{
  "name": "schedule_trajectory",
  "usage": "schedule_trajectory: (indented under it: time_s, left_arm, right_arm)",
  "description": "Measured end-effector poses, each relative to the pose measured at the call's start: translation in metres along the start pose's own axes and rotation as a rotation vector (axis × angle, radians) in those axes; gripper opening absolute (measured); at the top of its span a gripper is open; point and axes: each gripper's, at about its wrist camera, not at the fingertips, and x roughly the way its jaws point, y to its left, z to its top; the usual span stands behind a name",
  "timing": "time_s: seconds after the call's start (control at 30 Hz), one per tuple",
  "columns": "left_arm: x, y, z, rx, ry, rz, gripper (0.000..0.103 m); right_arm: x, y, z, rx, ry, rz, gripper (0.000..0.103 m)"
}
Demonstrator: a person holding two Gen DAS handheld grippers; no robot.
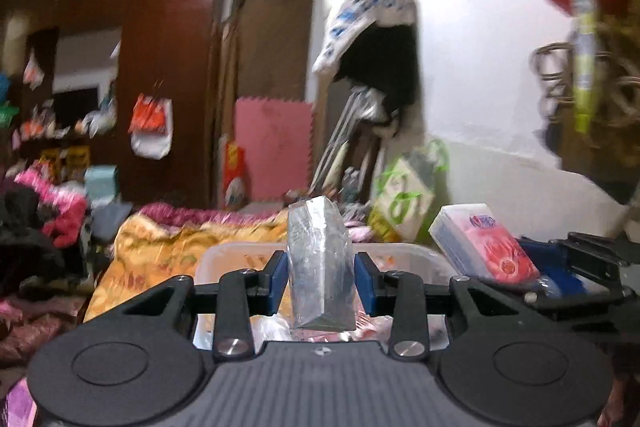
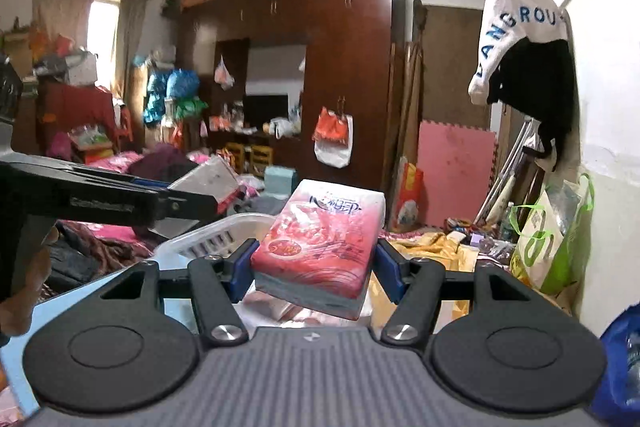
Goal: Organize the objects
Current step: 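Carry both packs over the basket and open both grippers, then grasp a clear-wrapped white ball with the left gripper while the right grasps a KENT box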
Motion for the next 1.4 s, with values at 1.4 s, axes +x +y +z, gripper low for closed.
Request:
schedule_trajectory:
  time_s: [1.4]
  left_arm:
    - [0.024, -0.017, -0.148, 0.182, 0.261, 0.163, 0.051]
  right_arm:
    - [-0.009, 0.005, -0.112, 0.178, 0.184, -0.009, 0.103]
